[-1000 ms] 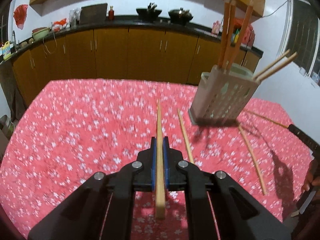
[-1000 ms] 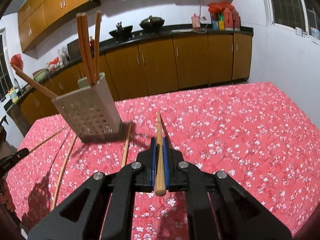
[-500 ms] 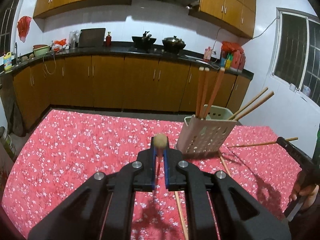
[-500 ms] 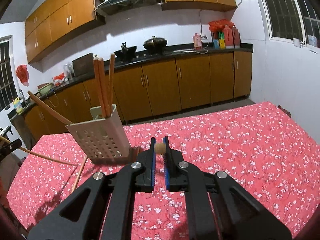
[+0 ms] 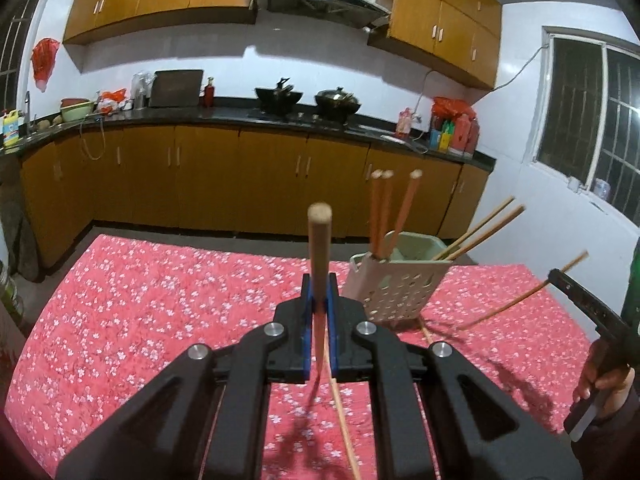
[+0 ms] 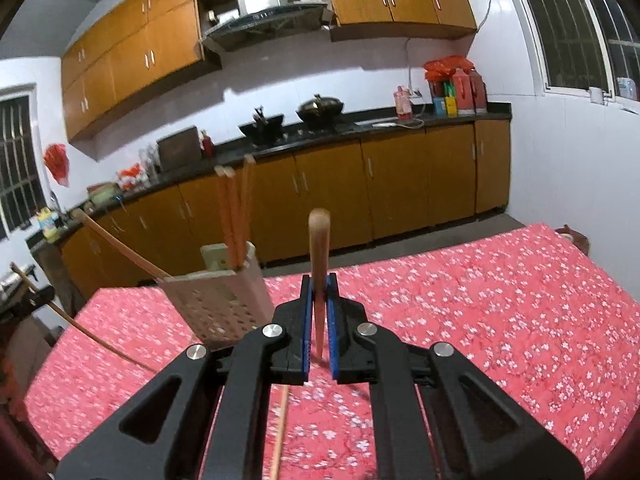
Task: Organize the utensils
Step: 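Lift both held chopsticks upright and carry them above the holder, then lower the chopsticks into the holder and open both tools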
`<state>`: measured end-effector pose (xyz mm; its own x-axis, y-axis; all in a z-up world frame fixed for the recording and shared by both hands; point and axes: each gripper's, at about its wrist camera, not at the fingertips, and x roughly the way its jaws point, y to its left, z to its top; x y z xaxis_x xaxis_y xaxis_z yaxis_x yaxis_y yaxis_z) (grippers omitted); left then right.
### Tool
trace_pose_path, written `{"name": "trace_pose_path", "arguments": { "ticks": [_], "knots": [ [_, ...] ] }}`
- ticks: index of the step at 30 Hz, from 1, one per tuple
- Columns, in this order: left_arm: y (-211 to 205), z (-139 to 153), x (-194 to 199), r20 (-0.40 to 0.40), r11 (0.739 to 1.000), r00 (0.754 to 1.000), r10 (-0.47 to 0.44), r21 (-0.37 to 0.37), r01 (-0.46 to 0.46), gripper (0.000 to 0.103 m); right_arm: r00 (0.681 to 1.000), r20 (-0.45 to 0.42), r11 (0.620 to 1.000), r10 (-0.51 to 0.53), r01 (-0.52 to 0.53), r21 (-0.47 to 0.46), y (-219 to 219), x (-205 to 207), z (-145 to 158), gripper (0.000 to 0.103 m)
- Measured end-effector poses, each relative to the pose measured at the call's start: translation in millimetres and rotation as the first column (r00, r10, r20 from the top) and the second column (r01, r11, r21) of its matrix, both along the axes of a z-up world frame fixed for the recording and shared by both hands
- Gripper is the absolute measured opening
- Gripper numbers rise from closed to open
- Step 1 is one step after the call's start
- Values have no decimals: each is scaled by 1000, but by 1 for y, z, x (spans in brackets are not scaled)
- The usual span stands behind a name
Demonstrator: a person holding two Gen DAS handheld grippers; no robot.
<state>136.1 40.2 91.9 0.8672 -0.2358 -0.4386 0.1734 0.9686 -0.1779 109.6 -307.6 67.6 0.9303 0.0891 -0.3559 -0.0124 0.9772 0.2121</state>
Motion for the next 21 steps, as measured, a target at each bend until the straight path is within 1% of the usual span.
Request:
{"name": "trace_pose_path", "arguments": {
  "ticks": [4, 8, 10, 12, 14, 18, 21],
  "knots": [
    [-8, 18, -10, 46, 998, 998, -51, -24, 52, 7, 996, 67, 997, 66, -69, 43, 4, -10, 27, 7],
    [-23, 41, -14, 106, 993, 990, -97, -56, 104, 7, 982, 146, 989, 116, -128, 70, 13, -17, 53, 7],
    [-34, 54, -12, 150, 992, 983, -102, -59, 112, 7, 970, 207, 988, 127, -143, 63, 22, -18, 69, 7],
    [-42, 66, -7, 187, 991, 977, -102, -69, 117, 7, 959, 255, 989, 120, -136, 49, 29, -15, 79, 7],
    [-51, 77, 0, 231, 991, 969, -85, -78, 105, 7, 950, 293, 991, 110, -129, 45, 35, -9, 87, 7],
    [-60, 91, 18, 280, 991, 959, -31, -116, 66, 7, 928, 366, 995, 73, -91, 33, 48, 10, 96, 7],
    [-62, 96, 34, 305, 989, 952, 28, -146, 17, 7, 923, 380, 997, 55, -72, 31, 53, 24, 93, 7]
  ]
}}
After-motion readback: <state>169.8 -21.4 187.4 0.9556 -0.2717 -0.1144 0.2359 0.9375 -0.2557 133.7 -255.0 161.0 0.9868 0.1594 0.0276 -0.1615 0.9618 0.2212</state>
